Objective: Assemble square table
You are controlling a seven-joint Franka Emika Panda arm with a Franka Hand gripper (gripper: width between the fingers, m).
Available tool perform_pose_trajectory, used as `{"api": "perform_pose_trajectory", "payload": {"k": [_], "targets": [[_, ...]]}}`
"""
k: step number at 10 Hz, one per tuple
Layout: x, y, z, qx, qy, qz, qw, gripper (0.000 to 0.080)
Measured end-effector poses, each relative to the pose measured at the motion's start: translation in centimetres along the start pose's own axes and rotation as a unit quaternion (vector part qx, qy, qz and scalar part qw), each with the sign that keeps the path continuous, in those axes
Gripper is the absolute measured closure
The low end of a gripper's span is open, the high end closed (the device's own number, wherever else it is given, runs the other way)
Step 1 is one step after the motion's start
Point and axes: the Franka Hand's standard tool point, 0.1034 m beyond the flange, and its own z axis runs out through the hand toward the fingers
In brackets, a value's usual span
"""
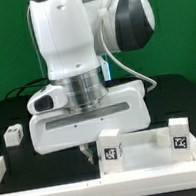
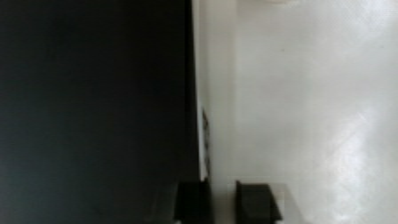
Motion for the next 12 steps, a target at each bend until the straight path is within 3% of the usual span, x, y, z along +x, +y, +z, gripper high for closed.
{"api": "perform_pose_trajectory", "payload": {"k": [7, 12], "targets": [[0.0, 0.1, 0.0, 0.000, 0.000, -0.006, 1.000, 0.0742], [-0.6, 2.2, -0.2, -0.005, 0.002, -0.164, 0.986, 0.0742]]}}
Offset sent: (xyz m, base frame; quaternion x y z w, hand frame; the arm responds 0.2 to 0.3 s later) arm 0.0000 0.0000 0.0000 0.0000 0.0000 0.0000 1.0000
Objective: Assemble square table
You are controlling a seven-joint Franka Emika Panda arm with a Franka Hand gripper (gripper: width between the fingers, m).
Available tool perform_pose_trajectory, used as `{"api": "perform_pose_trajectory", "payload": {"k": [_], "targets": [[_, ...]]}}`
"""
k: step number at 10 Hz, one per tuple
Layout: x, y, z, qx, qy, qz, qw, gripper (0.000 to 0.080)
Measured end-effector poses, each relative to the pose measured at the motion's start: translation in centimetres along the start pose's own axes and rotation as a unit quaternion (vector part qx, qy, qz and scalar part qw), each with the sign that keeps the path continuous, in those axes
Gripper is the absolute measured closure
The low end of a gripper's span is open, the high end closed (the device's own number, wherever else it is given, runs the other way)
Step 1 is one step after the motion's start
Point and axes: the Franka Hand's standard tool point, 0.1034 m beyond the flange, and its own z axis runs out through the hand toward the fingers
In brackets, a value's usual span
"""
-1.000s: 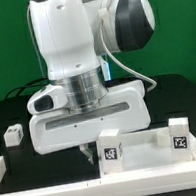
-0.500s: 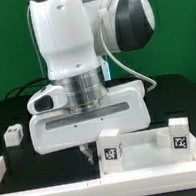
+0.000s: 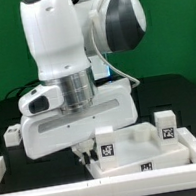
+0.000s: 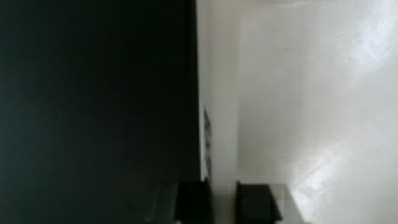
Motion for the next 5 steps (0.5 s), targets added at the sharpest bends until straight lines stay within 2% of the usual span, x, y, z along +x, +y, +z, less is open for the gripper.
{"api": "perform_pose_trajectory", "payload": {"k": [3, 4, 5], "targets": [[0.1, 0.3, 0.0, -0.008, 0.001, -0.074, 0.997, 0.0742], [0.0, 0.6, -0.1, -0.013, -0.004, -0.134, 0.991, 0.0742], [0.1, 1.2, -0.3, -0.023, -0.014, -0.245, 0.969, 0.0742]]}}
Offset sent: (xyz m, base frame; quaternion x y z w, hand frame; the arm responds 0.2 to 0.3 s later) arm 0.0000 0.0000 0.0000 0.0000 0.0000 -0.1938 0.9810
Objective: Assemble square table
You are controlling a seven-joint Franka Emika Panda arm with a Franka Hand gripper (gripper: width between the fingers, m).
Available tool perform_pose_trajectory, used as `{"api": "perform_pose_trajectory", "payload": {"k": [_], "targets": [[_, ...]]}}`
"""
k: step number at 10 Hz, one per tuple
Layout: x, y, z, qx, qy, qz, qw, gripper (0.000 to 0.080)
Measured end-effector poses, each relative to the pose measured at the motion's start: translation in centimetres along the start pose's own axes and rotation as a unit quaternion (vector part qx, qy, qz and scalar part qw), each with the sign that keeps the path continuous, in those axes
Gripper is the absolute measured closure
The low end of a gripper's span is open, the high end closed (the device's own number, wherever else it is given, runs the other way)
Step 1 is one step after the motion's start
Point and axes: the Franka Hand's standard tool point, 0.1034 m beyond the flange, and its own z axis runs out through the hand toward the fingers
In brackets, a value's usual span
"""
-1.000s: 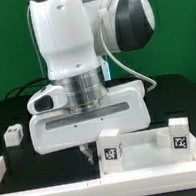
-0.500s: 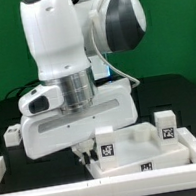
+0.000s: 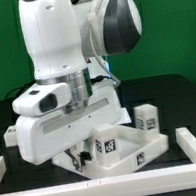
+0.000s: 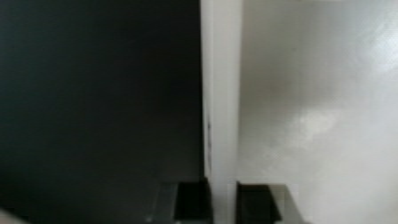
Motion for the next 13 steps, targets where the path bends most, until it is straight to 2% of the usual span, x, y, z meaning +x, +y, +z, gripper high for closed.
{"api": "perform_pose_trajectory", "payload": {"k": [2, 5, 6, 8, 9, 10, 12, 13], "targets": [[-0.3, 0.6, -0.1, -0.010, -0.007, -0.092, 0.996, 0.0742], [-1.1, 1.1, -0.1, -0.014, -0.021, -0.185, 0.982, 0.0742], [-0.7, 0.8, 0.0, -0.012, -0.027, -0.203, 0.979, 0.0742], [3.7, -1.5, 0.3, -0.007, -0.021, -0.260, 0.965, 0.0742], [4.9, -2.4, 0.4, -0.007, -0.017, -0.276, 0.961, 0.0742], [4.9, -2.4, 0.3, -0.007, -0.016, -0.282, 0.959, 0.0742], [4.3, -1.9, 0.4, -0.009, -0.026, -0.353, 0.935, 0.0742], [4.4, -1.9, 0.4, -0.012, -0.030, -0.383, 0.923, 0.0742]]}}
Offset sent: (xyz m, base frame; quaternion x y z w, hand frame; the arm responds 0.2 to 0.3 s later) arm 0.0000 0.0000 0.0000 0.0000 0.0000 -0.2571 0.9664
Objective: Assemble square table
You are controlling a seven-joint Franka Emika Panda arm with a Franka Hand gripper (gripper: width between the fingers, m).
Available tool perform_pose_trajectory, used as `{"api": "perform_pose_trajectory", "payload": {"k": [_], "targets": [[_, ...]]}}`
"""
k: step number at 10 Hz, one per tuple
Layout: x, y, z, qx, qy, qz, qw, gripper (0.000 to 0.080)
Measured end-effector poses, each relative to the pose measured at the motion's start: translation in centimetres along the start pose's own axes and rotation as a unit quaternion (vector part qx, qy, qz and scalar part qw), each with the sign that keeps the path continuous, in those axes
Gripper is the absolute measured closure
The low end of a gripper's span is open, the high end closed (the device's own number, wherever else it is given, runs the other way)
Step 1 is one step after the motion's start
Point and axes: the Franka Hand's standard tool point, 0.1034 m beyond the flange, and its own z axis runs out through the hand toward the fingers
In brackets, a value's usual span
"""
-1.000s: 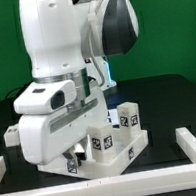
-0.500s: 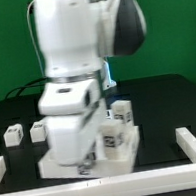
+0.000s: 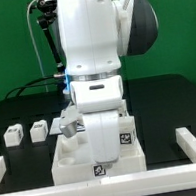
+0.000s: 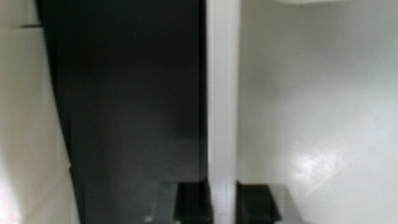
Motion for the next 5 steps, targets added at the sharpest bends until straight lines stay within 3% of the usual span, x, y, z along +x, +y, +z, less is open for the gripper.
{"api": "perform_pose_trajectory", "payload": {"k": [1, 3, 5], "targets": [[1.6, 0.4, 0.0, -0.017, -0.002, -0.031, 0.999, 0.0742], [4.7, 0.7, -0.4, -0.020, 0.000, -0.072, 0.997, 0.0741], [4.8, 0.8, -0.6, -0.022, -0.008, -0.120, 0.993, 0.0741]]}}
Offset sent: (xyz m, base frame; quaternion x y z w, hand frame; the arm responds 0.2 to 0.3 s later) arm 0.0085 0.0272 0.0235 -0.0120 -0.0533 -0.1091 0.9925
